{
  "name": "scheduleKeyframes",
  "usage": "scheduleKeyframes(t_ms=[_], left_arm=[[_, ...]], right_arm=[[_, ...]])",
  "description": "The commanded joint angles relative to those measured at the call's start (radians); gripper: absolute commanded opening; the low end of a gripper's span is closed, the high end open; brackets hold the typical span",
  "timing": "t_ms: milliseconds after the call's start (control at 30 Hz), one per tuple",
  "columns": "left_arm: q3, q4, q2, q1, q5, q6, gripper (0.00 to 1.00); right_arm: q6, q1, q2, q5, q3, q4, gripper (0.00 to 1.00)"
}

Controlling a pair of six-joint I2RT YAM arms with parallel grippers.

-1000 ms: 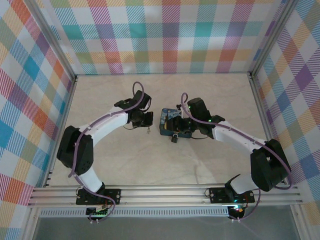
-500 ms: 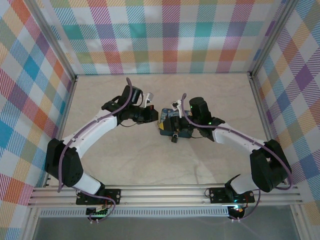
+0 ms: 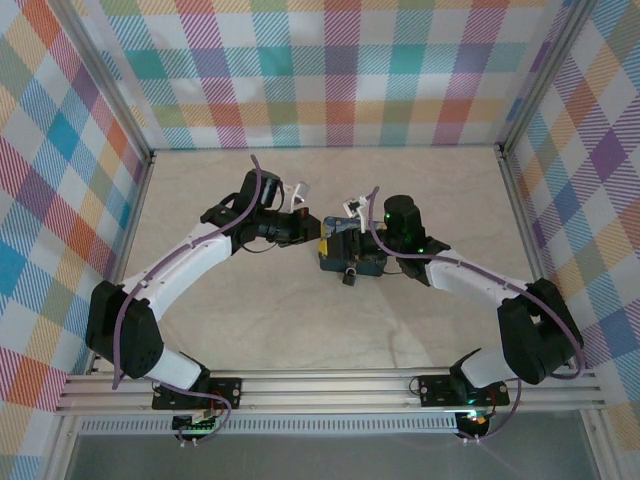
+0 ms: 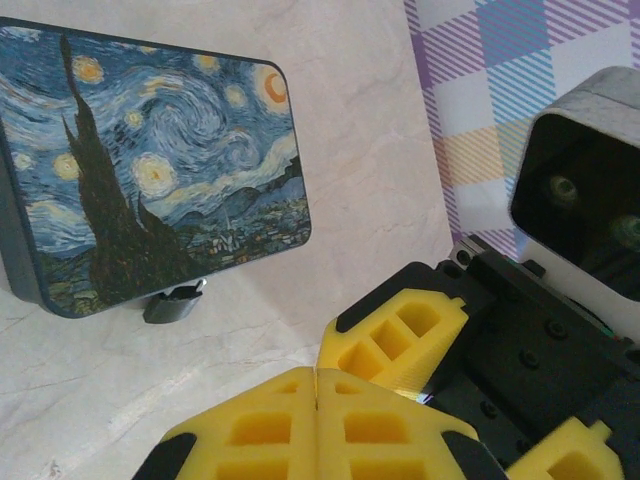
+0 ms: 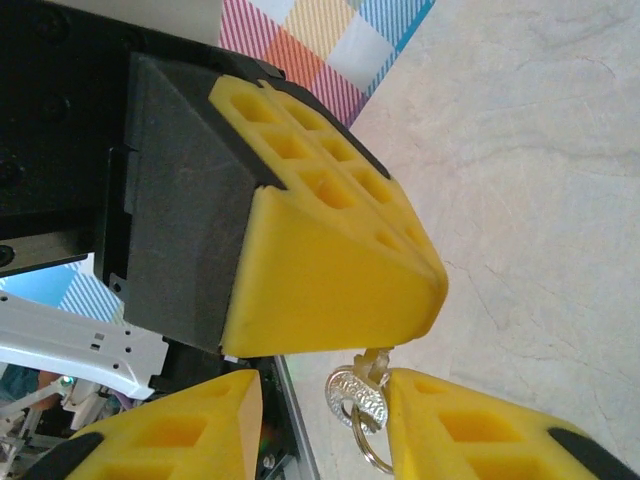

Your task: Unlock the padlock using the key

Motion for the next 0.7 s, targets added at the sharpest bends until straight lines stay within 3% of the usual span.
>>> scheduleKeyframes(t_ms=[0, 333, 667], left_arm=[[-0.02, 0.04, -0.028, 0.011, 0.028, -0.017, 0.0], [-0.035, 0.087, -0.032, 0.026, 0.05, -0.051, 0.0], [-0.054, 0.114, -0.037, 0.043, 0.029, -0.083, 0.01]], right_arm=[[0.012, -0.004, 0.004, -0.052, -0.008, 0.077, 0.33], [0.039, -0.006, 0.007, -0.083, -0.031, 0.133, 0.14], [0.091, -0.011, 0.002, -0.065, -0.081, 0.247, 0.01]])
